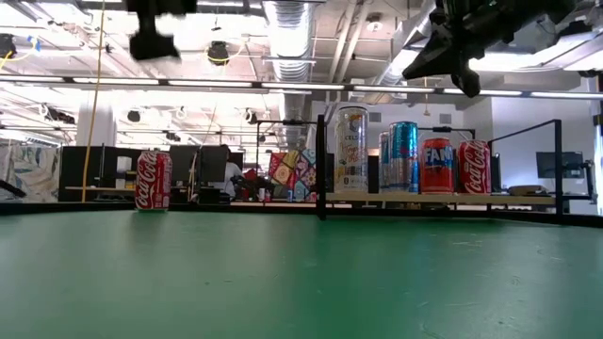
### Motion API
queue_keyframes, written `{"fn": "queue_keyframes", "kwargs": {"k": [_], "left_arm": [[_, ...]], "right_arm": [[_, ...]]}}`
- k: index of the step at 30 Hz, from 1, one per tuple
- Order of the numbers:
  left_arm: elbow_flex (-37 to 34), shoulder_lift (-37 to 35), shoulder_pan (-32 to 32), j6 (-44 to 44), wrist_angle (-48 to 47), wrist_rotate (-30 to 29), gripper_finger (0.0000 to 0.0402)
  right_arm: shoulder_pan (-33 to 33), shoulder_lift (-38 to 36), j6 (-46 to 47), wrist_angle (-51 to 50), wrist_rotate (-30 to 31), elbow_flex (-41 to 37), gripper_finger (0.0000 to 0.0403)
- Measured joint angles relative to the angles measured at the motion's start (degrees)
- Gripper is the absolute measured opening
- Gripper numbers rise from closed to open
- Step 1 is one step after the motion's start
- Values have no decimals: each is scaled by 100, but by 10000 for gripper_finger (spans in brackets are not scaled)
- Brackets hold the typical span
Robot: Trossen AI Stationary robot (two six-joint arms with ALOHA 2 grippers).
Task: Place canned beverage on shelf
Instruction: Put the orange soda can on the shelf aligned with the other orange soda can
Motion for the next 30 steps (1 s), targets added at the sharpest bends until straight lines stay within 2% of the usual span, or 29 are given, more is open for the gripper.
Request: {"fn": "queue_keyframes", "kwargs": {"k": [4,9,11,14,18,21,26,30], "left_arm": [[32,-165,-2246,-788,430,-667,291],[514,154,-4676,-927,633,-2094,285],[669,377,-5518,-762,408,-2501,278],[712,609,-6426,-784,195,-2878,270],[701,1051,-7018,-1304,160,-2870,268],[699,1414,-7216,-1532,162,-2392,268],[707,2109,-7505,-1337,265,-1529,268],[775,2427,-7670,-907,229,-1378,268]], "right_arm": [[-215,0,-9,-2,-4,0,21],[-534,0,-116,-8,-217,0,21],[-621,0,-128,-6,-312,0,21],[-723,0,-224,-6,-342,0,21],[-826,0,-316,-6,-346,0,21],[-894,0,-418,-6,-368,0,21],[-891,0,-471,-6,-434,0,21],[-890,0,-476,-6,-452,0,21]]}}
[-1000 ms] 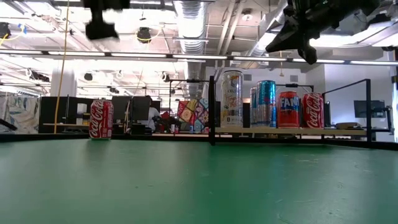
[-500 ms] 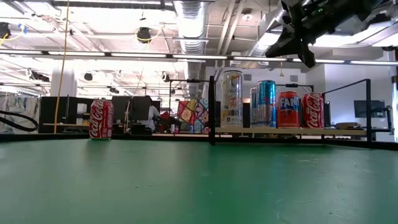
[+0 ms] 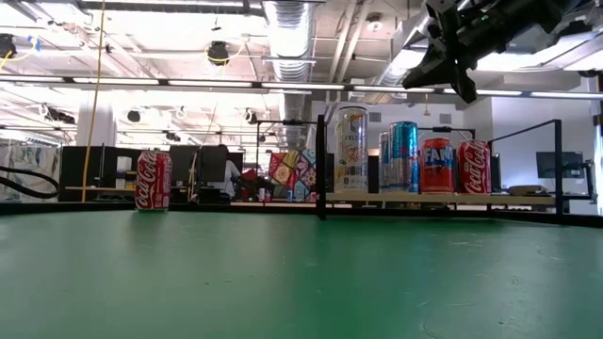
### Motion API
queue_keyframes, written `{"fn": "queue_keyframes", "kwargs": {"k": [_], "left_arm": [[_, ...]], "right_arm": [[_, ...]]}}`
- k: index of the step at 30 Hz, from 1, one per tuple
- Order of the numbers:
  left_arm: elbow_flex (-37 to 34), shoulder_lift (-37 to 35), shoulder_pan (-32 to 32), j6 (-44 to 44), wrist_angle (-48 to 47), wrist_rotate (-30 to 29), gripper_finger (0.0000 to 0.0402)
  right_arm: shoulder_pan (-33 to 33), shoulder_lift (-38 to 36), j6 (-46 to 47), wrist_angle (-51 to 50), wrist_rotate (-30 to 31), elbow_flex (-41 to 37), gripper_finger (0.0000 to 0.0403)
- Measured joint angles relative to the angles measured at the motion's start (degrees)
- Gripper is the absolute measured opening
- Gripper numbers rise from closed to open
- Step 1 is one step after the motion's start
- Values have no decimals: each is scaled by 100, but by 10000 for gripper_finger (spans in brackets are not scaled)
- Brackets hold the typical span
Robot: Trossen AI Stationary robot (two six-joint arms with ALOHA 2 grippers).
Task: Place canned beverage on shelf
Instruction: Put the orange soda can on the shelf aligned with the other orange soda can
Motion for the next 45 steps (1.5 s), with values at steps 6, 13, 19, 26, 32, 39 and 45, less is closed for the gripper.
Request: {"fn": "queue_keyframes", "kwargs": {"k": [6,13,19,26,32,39,45], "left_arm": [[-7,25,-313,133,-433,-896,268],[-9,25,-476,146,-427,-909,268],[-9,23,-464,-533,-445,-1070,296],[-13,21,-619,-1080,-590,-1356,351],[-13,292,-884,-1285,-730,-1438,370],[-17,731,-1139,-1613,-818,-1618,371],[-186,882,-1237,-1919,-823,-1885,371]], "right_arm": [[0,0,25,0,0,0,21],[20,0,61,0,-2,0,21],[17,0,65,0,5,0,21],[17,0,65,2,26,0,21],[17,0,63,2,31,0,21],[17,0,60,2,33,0,21],[-12,27,-3,26,37,0,21]]}}
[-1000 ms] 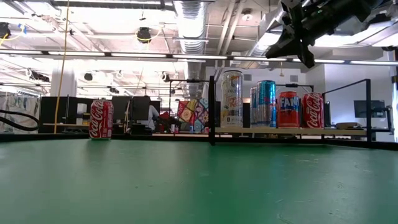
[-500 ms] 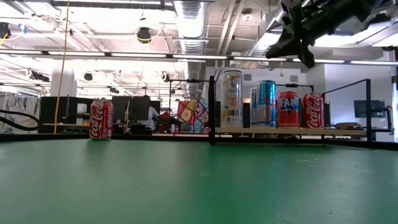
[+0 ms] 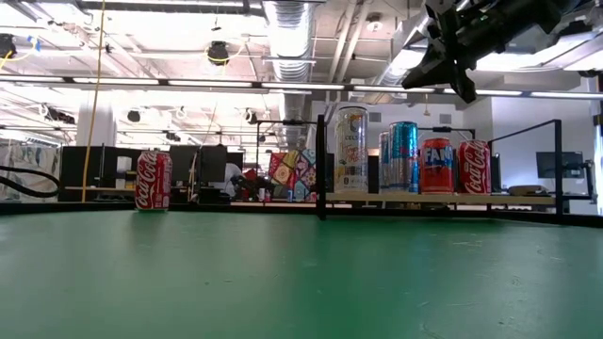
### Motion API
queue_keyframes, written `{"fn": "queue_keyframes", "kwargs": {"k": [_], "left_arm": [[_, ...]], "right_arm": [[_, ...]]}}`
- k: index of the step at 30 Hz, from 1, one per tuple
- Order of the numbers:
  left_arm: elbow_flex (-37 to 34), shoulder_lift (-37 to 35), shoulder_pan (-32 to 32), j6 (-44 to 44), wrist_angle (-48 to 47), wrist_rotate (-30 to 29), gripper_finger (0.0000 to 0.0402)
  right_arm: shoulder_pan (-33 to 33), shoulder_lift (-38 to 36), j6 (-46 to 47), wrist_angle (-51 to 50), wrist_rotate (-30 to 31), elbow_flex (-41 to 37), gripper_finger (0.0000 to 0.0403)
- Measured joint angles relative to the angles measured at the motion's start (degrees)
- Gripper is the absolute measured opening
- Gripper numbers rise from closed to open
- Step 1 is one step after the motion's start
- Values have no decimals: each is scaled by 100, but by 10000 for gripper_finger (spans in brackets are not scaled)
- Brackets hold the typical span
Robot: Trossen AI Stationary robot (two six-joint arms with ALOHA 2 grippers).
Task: Place canned beverage on shelf
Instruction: Put the orange soda can on the shelf aligned with the other orange soda can
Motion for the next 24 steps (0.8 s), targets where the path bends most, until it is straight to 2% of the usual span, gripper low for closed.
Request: {"fn": "queue_keyframes", "kwargs": {"k": [3,7,14,17,22,24], "left_arm": [[-395,-16,-30,5,295,297,371],[-781,-145,-86,48,733,313,371],[-957,-296,-59,270,977,249,365],[-1034,-373,-35,355,980,303,344],[-1125,-510,122,552,967,374,277],[-1130,-575,259,724,939,403,277]], "right_arm": [[-40,12,-70,-3,-5,0,21],[-63,8,-81,-4,-13,0,21],[54,6,-85,-25,-35,0,21],[71,6,-87,-43,-39,0,21],[34,6,-139,-79,-40,0,21],[12,6,-137,-79,-59,0,21]]}}
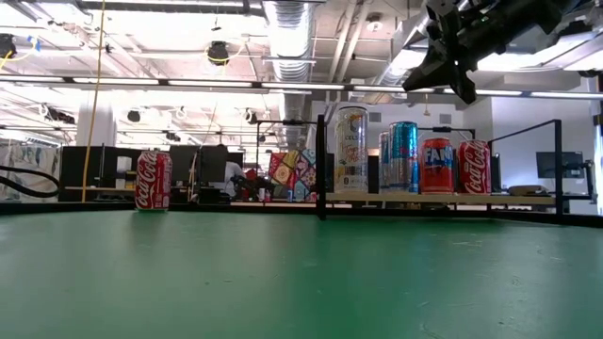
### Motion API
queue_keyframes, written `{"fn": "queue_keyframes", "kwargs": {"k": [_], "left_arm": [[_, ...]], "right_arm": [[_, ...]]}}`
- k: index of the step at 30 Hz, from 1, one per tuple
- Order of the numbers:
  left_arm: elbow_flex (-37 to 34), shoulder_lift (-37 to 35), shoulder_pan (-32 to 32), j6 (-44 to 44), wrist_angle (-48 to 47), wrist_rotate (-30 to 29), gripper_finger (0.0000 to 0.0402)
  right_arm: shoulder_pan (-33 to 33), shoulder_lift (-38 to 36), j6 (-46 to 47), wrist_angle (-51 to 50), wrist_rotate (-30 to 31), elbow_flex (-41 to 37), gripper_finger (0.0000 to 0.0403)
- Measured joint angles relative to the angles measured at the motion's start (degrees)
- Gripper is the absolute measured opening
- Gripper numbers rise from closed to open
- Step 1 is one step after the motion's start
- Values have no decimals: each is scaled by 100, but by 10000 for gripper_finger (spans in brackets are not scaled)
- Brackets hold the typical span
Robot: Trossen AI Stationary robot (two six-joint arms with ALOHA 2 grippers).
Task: Place canned beverage on shelf
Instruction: Put the orange soda can on the shelf aligned with the other orange soda can
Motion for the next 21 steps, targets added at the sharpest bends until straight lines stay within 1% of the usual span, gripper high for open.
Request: {"fn": "queue_keyframes", "kwargs": {"k": [4,7,10,13,15,17,19,21], "left_arm": [[13,-361,535,539,-20,-10,277],[18,-815,1229,982,-250,-28,277],[22,-1297,2200,1548,-507,14,277],[152,-1500,3439,2005,-507,208,277],[415,-1371,4276,2531,-496,304,277],[817,-1044,4992,3150,-493,319,277],[1323,-562,5607,3658,-454,351,277],[1912,-3,6106,3984,-438,526,277]], "right_arm": [[41,-19,5,2,-122,0,21],[171,-25,41,7,-160,0,21],[330,-24,50,9,-161,0,21],[459,-22,80,11,-161,0,21],[549,-24,225,11,-160,0,21],[656,-27,363,-6,-154,0,21],[782,-90,496,-115,-148,0,21],[922,-119,654,-221,-140,2,21]]}}
